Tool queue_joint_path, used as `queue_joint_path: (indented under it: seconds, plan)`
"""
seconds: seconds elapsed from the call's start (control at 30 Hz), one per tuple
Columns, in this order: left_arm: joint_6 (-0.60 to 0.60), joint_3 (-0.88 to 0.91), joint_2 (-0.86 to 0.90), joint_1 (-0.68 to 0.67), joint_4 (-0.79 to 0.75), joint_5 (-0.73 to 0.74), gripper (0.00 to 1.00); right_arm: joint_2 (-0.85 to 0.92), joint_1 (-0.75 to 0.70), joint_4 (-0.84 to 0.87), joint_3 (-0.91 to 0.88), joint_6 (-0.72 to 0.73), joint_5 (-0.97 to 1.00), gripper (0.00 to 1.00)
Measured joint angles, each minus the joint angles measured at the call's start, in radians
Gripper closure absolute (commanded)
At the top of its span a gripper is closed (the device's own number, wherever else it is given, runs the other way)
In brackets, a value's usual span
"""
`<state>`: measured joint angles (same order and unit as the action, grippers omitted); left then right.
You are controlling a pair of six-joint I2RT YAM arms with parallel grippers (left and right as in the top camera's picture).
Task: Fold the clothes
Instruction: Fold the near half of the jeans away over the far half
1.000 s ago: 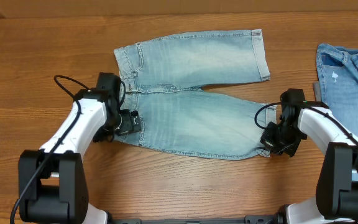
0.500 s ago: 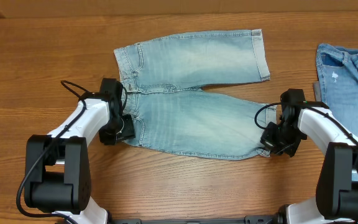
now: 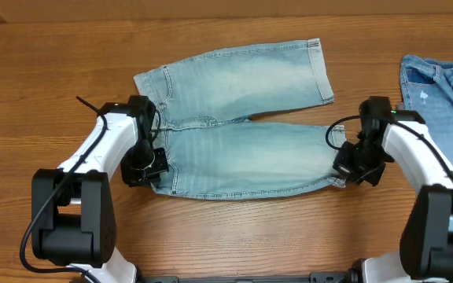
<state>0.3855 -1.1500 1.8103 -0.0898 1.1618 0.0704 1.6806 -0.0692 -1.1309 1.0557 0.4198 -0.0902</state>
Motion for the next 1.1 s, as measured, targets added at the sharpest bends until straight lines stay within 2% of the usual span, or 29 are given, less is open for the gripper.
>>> queue_joint_path:
  seconds: [0.37,0.53,0.73,0.83,1.0,1.1]
  plan:
    - [0.058,0.0,-0.346,0.0,0.164,0.003,0.96,-0.054,0.0,-0.182,0.037,-0.002,0.001,0.96]
    - [0.065,0.0,-0.352,0.0,0.217,0.006,0.96,-0.148,0.0,-0.209,0.045,-0.005,0.002,0.96]
    - [0.066,-0.009,-0.352,0.0,0.2,0.009,0.94,-0.161,0.006,-0.254,0.226,-0.006,-0.01,0.96]
    - [0.066,-0.082,-0.352,0.0,0.191,0.008,0.9,-0.16,0.006,-0.252,0.293,-0.006,-0.014,0.96]
    - [0.077,-0.151,-0.352,0.0,0.111,0.008,0.86,-0.039,0.005,-0.206,0.319,-0.014,-0.018,0.96]
    - [0.08,-0.153,-0.352,0.0,0.052,0.005,0.85,0.048,0.005,-0.214,0.422,-0.017,-0.027,0.96]
